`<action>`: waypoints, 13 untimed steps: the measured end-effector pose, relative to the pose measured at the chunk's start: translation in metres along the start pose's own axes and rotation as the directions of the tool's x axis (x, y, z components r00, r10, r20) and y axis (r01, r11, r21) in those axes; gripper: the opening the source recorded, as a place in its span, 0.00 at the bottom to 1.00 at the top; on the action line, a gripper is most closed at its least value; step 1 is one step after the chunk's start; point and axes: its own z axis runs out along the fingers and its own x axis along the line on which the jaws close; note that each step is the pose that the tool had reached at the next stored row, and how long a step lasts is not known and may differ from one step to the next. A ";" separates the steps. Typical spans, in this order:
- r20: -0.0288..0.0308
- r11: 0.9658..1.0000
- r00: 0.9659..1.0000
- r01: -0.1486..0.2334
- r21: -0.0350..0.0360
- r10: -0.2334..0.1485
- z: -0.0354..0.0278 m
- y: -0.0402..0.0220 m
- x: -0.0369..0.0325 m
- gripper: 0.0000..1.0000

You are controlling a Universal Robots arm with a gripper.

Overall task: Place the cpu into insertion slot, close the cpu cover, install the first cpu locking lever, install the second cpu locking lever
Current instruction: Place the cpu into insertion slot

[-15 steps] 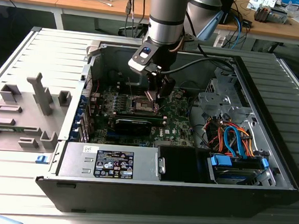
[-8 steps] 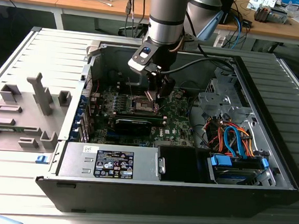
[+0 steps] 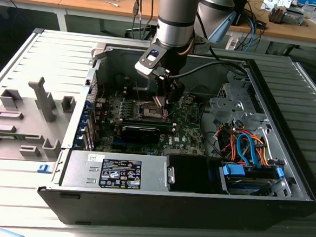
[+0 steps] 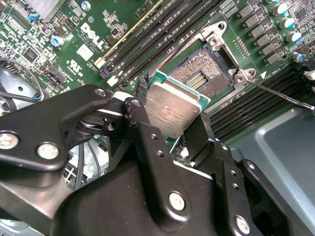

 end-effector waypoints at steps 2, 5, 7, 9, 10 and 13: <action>0.000 1.000 1.000 -0.002 0.000 0.002 0.0000 0.0000 0.0000 0.55; 0.000 1.000 1.000 -0.005 0.000 0.005 0.0000 0.0000 0.0000 0.55; 0.000 1.000 1.000 -0.007 0.000 0.007 0.0001 0.0000 0.0000 0.55; 0.000 1.000 1.000 -0.007 0.001 0.007 0.0001 0.0000 0.0000 0.55; 0.000 1.000 1.000 -0.008 0.001 0.008 0.0001 0.0000 0.0000 0.55; 0.000 1.000 1.000 -0.011 0.001 0.011 0.0002 0.0000 0.0000 0.55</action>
